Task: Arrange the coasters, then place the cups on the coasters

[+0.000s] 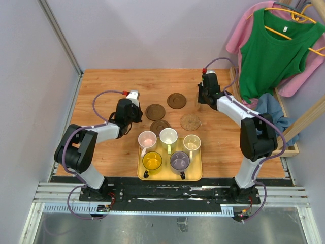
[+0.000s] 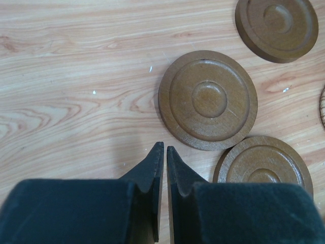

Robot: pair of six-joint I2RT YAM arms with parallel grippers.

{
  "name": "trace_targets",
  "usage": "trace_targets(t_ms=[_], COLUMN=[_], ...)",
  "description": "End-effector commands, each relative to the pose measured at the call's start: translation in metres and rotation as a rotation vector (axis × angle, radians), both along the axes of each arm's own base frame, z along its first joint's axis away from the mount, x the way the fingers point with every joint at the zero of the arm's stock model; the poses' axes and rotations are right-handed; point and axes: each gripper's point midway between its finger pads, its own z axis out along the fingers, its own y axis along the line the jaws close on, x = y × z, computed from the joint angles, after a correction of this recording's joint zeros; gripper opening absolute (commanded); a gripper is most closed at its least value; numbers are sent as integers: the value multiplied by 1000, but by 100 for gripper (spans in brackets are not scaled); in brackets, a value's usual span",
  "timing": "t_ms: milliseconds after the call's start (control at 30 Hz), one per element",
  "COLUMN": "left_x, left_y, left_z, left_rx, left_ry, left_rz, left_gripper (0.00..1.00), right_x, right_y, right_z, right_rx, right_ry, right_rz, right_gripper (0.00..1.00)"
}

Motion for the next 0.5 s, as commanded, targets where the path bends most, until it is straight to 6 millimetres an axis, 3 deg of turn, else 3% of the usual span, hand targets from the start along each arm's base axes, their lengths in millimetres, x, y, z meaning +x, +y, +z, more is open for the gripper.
trace_targets(t_ms=[0, 333, 467], left_x=[-4, -5, -7], left_y=[1, 1, 2], left_z=[5, 15, 17], left_rx=[12, 6, 3], left_ry=[-18, -32, -34], left_rz=[-3, -6, -2], left_gripper=[10, 10, 11], right_x=[12, 22, 22], right_y=[-20, -80, -84], right_z=[24, -14, -29], right_rx=[74, 64, 64], right_ry=[-57, 41, 98], right_rz=[-84, -277, -285], right_gripper=[1, 1, 5])
